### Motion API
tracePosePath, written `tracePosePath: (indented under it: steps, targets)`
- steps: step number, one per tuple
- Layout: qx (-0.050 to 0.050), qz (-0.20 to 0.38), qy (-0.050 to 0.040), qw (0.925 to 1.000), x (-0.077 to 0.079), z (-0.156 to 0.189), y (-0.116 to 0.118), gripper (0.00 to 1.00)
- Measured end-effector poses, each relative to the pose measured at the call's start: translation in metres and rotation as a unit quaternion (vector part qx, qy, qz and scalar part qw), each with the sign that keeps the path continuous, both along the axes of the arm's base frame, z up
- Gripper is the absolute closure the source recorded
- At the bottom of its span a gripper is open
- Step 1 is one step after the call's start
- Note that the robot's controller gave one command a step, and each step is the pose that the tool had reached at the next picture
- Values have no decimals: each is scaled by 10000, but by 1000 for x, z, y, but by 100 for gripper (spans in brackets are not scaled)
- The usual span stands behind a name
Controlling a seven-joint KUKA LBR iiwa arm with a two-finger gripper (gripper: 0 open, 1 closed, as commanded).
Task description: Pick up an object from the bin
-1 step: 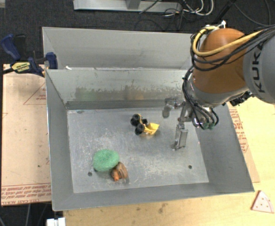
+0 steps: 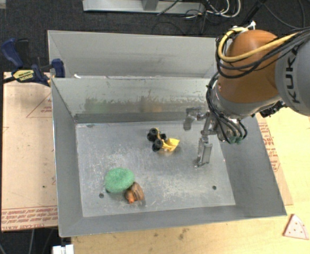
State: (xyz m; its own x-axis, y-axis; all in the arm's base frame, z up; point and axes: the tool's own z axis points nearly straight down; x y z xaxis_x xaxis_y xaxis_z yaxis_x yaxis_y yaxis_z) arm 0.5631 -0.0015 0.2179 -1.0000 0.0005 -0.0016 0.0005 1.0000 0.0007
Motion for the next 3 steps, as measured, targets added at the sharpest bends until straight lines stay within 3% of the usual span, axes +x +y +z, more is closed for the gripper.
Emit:
tracePosePath:
  steps: [1,2,3]
  targets:
    - [6,-375,-29,9993,29,-69,3,0]
    - [-1,-330,-11,9995,72,-73,1,0]
    - [4,-1489,0,9889,56,-95,7,0]
